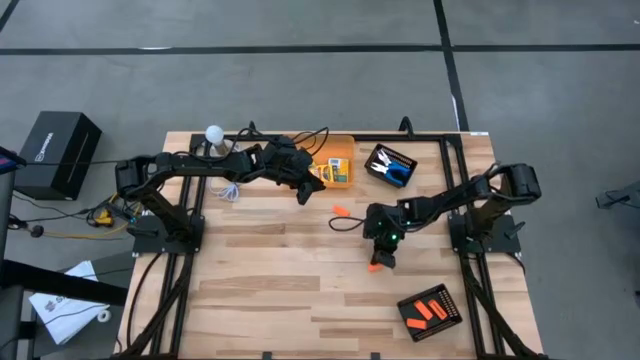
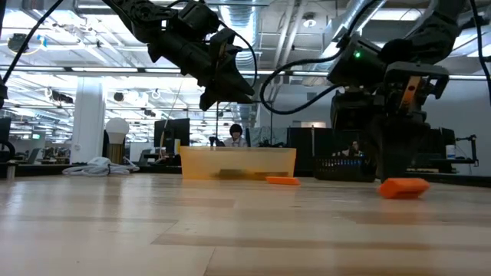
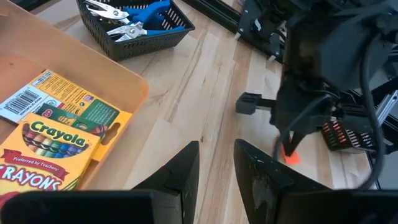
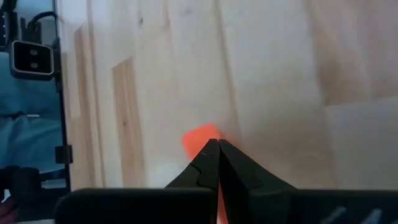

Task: Pick & Place School Supplies
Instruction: Put the orange eraser into the bottom black bin

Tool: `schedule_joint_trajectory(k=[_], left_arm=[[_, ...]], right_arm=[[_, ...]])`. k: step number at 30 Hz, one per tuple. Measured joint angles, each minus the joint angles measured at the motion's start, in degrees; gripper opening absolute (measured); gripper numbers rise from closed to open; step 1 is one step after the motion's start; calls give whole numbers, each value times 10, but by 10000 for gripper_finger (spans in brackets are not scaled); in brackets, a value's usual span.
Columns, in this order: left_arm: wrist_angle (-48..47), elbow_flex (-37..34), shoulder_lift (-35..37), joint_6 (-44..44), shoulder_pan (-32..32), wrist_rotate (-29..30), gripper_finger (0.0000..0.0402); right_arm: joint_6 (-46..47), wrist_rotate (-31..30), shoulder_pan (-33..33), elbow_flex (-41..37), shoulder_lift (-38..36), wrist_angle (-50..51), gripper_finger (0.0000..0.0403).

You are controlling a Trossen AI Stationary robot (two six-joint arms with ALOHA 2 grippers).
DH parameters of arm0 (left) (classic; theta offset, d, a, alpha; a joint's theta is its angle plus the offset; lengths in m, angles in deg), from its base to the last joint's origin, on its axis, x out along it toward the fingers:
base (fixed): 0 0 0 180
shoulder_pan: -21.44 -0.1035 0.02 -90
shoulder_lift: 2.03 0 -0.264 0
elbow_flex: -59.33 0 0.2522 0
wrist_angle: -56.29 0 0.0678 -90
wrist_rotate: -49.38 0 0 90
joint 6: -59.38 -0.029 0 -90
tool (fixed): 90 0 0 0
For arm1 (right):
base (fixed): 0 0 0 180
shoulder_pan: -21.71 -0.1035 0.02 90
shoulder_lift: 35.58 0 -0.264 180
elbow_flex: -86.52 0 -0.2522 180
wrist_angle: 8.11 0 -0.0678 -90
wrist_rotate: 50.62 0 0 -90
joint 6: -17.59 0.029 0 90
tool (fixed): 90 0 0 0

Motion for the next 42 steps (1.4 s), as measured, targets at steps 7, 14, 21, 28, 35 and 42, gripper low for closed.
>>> schedule_joint_trajectory(k=[7,14,21,28,35,42], left_arm=[[0,0,0,0,0,0,95],[0,0,0,0,0,0,95],[0,0,0,2,0,-1,95],[0,0,0,-1,0,-1,95],[0,0,0,-1,0,-1,95],[0,0,0,-2,0,-1,95]], right_arm=[[-13,11,20,0,0,3,0],[-19,55,32,0,0,2,0],[-22,83,3,-1,-9,3,0],[-22,64,3,-1,18,2,0],[-30,68,9,0,26,-2,0],[-41,67,26,0,26,-1,0]])
